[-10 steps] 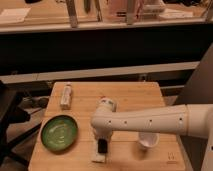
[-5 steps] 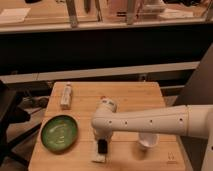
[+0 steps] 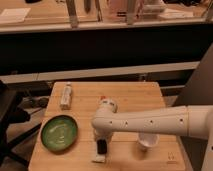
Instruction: Place the eraser on the white sponge
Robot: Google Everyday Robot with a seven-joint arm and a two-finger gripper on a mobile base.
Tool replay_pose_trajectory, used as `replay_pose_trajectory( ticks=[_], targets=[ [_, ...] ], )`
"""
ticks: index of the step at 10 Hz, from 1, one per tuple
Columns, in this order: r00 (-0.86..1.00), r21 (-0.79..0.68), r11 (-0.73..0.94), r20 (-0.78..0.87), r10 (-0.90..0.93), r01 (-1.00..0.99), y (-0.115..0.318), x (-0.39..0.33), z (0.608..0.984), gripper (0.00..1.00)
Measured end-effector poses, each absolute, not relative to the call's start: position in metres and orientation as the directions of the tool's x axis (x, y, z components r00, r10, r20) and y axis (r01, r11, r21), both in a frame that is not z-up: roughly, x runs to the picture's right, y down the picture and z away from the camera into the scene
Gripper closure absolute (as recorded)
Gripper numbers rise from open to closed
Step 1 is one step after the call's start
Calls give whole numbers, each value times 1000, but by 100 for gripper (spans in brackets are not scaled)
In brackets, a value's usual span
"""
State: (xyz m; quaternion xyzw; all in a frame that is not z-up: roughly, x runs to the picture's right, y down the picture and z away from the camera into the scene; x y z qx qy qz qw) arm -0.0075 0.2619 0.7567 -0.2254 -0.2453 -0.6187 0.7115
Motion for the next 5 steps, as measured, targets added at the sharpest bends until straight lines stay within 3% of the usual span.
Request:
replay_pose_trajectory(
  ticks=[5],
  targets=[
    [105, -8, 129, 629, -770, 992, 262, -6, 758, 45]
  ],
)
